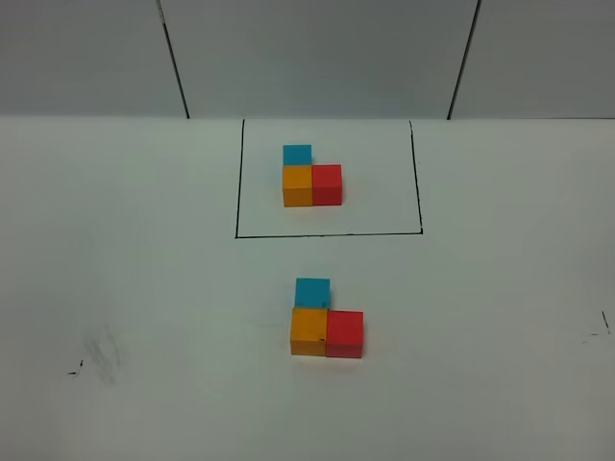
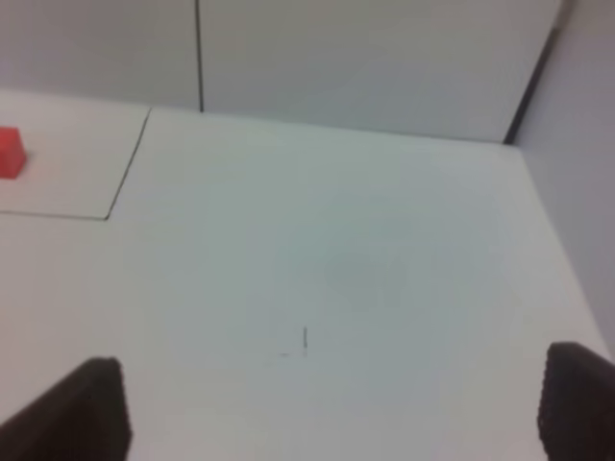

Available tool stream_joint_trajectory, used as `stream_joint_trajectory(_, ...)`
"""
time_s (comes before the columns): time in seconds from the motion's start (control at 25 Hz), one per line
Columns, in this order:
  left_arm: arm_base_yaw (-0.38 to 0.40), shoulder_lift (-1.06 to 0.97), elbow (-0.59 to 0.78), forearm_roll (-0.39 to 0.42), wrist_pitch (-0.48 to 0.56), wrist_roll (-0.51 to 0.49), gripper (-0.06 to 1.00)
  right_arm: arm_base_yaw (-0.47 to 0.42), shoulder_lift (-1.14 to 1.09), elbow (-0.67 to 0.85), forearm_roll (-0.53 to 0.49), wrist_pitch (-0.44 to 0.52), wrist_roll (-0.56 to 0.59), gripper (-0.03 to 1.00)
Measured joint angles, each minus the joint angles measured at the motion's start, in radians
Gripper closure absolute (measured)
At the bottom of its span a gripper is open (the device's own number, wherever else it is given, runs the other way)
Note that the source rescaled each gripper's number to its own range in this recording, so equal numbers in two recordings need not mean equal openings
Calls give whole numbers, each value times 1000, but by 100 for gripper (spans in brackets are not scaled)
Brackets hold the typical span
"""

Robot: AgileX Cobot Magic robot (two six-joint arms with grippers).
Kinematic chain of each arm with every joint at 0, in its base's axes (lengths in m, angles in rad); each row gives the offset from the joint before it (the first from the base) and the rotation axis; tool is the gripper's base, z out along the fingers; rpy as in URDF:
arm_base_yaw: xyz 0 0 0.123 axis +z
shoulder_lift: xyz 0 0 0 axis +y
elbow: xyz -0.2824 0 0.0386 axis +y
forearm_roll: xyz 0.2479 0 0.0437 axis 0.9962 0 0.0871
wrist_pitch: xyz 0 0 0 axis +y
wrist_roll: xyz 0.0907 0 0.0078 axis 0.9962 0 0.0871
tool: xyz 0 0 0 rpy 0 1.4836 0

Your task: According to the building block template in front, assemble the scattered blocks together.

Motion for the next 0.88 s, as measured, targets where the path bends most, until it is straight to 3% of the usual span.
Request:
stream_joint_trajectory(0.32,0,0,0,0,0,0,34,0,0,160,52,-44,42,23)
stream_joint_trajectory(0.88,0,0,0,0,0,0,34,0,0,180,63,-31,24,24)
